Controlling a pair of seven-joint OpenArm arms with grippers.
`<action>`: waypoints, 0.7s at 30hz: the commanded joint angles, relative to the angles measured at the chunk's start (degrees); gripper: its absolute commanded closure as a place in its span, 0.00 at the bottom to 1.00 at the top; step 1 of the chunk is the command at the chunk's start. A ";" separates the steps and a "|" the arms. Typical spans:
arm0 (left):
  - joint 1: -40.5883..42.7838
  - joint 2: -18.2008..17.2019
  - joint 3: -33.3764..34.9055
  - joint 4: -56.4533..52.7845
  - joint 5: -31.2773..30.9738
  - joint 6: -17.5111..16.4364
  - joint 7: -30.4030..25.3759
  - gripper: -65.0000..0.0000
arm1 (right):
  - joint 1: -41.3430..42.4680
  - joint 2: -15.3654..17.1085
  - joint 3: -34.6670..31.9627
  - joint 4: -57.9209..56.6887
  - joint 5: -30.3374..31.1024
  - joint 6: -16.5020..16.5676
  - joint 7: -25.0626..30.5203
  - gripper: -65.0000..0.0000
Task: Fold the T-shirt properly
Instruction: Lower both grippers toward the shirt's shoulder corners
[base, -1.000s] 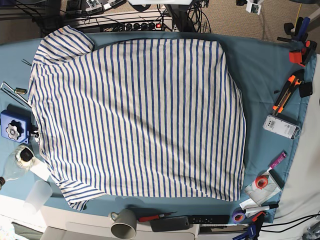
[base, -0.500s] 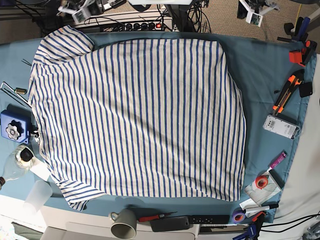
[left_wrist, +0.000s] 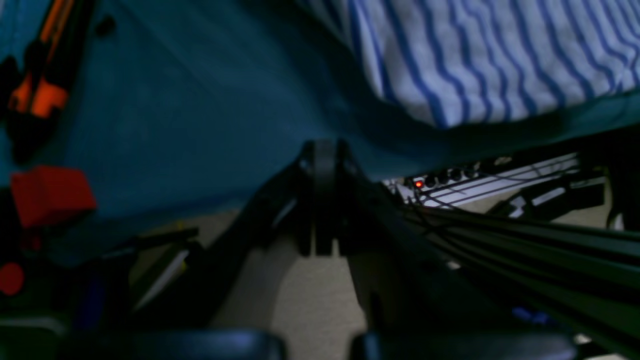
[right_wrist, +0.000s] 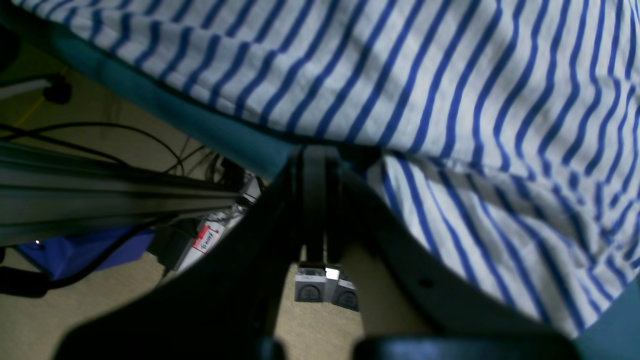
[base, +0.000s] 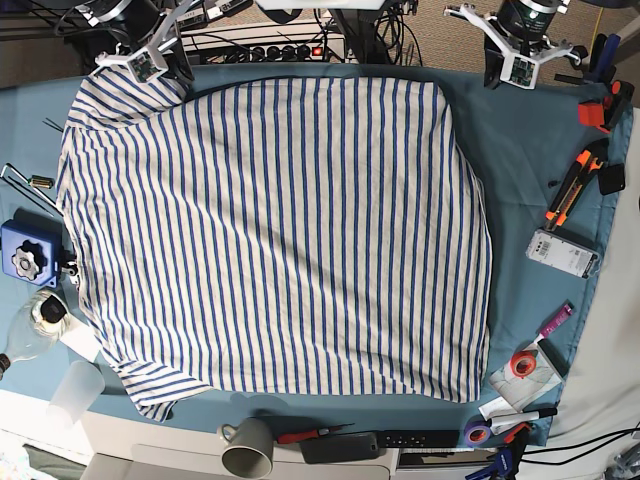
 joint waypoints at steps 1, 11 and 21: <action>0.52 -0.57 -0.22 1.62 -0.15 -0.35 -0.28 1.00 | 0.15 0.17 0.44 1.68 0.63 -0.68 -0.24 0.99; -0.48 -0.61 -0.22 2.10 -0.17 -1.73 0.70 0.70 | 5.16 0.20 0.55 2.97 0.42 -12.37 -6.88 0.51; -2.91 -0.92 -0.15 2.10 -0.20 -1.75 0.72 0.70 | 11.08 0.22 5.35 2.89 -6.67 -25.83 -17.25 0.51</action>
